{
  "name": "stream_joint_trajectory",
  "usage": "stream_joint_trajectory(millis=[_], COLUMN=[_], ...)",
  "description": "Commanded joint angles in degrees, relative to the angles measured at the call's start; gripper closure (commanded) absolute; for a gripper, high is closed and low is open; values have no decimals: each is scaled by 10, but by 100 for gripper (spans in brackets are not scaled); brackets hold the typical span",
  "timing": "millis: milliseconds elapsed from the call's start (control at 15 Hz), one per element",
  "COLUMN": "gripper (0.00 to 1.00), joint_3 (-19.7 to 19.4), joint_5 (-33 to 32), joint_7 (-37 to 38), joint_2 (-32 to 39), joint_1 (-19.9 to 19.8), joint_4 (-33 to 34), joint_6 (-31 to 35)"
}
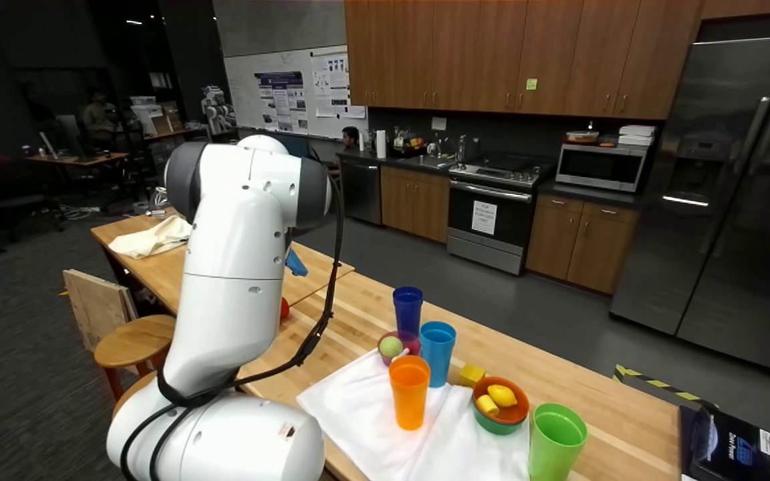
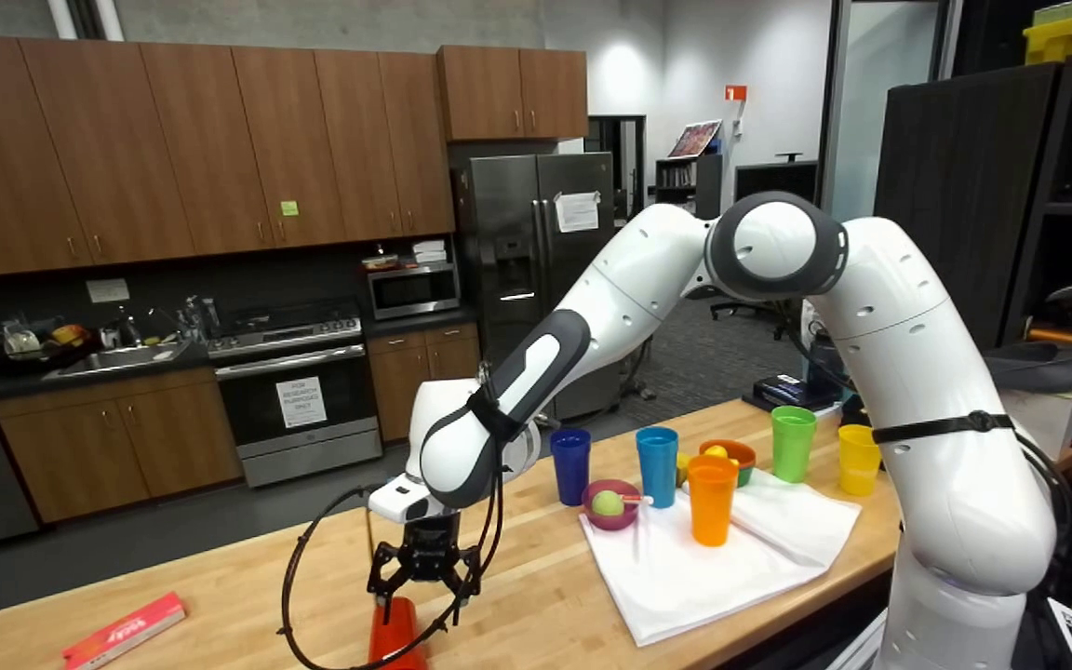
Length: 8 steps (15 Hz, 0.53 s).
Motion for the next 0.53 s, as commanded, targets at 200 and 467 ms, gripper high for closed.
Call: stream_joint_trajectory(millis=[200,467], gripper=[5,34], joint_3=[5,21], joint_5=[-45,-41], joint_7=[-52,-83], joint_2=[170,266], joint_1=[30,34], joint_4=[129,195], joint_6=[13,13])
